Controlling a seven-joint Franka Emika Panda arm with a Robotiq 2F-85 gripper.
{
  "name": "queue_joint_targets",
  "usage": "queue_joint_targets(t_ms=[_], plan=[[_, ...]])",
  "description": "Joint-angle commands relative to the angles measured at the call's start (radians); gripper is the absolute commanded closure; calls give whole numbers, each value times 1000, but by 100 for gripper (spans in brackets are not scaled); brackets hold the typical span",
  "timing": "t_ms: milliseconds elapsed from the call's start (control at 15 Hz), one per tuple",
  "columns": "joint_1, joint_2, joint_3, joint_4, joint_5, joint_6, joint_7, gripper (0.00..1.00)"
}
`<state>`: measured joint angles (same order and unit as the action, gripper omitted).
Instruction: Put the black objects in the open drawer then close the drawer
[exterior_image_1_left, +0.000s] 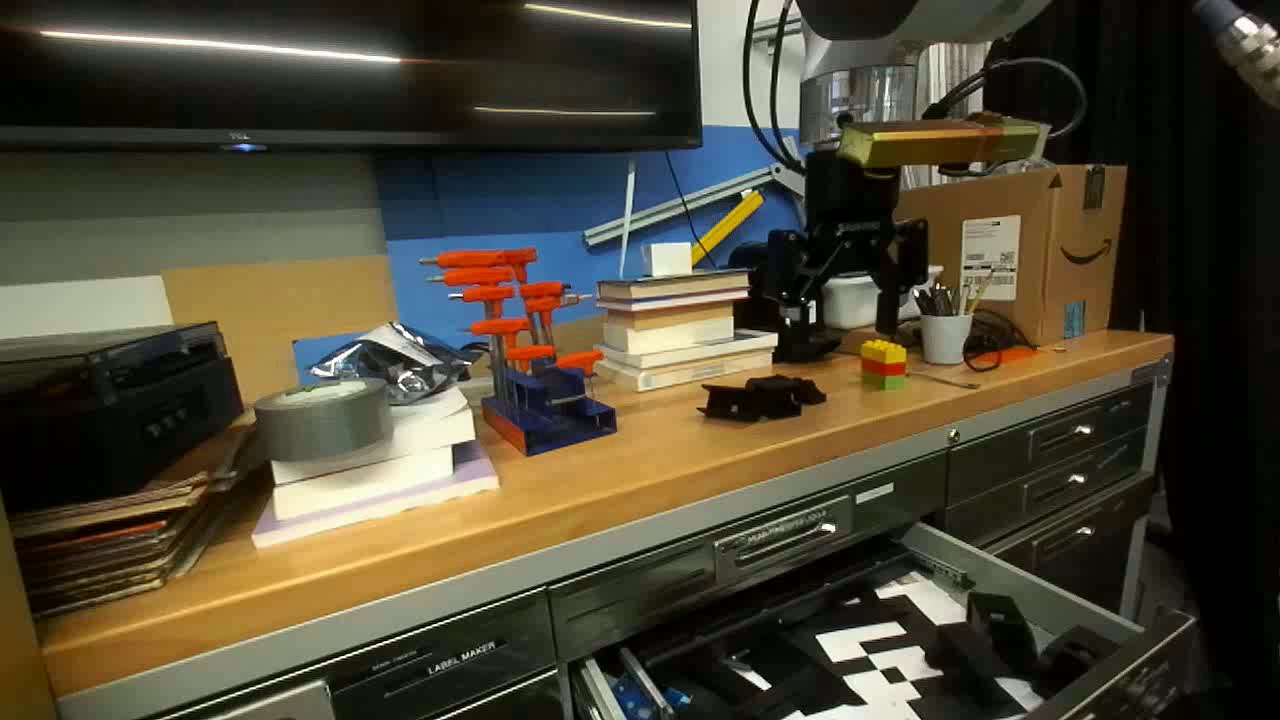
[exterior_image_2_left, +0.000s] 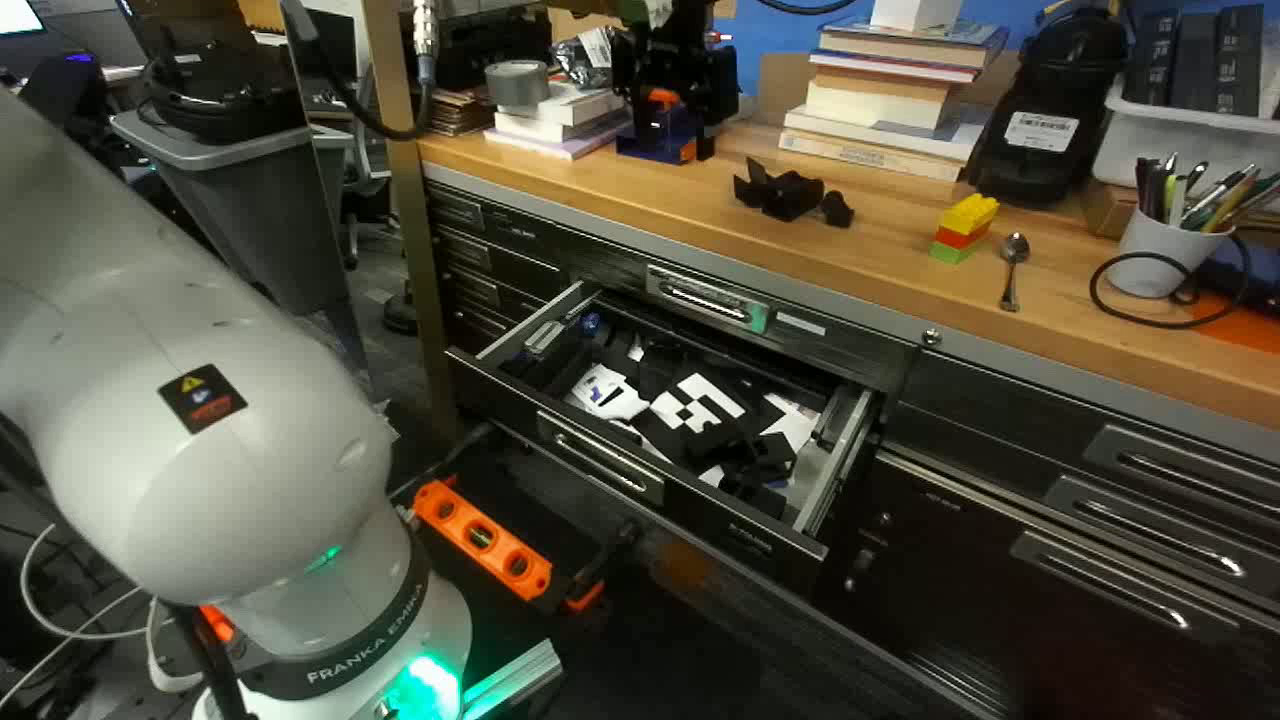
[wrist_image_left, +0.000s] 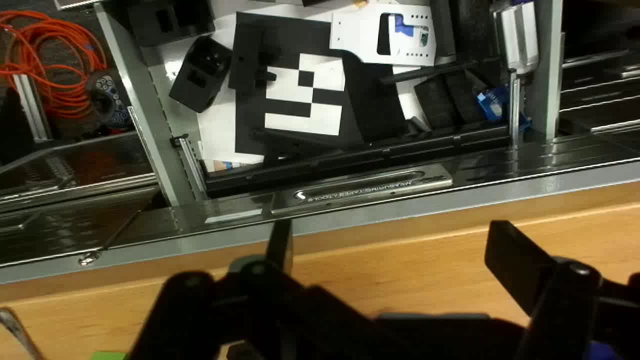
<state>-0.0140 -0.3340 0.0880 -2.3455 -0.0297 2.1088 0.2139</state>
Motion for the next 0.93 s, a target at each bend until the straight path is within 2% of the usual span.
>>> queue_joint_targets(t_ms=[0,867], plan=[[7,1,-7,7,-2,-2,2,0],[6,-2,-3,20,-3,23,16,0]])
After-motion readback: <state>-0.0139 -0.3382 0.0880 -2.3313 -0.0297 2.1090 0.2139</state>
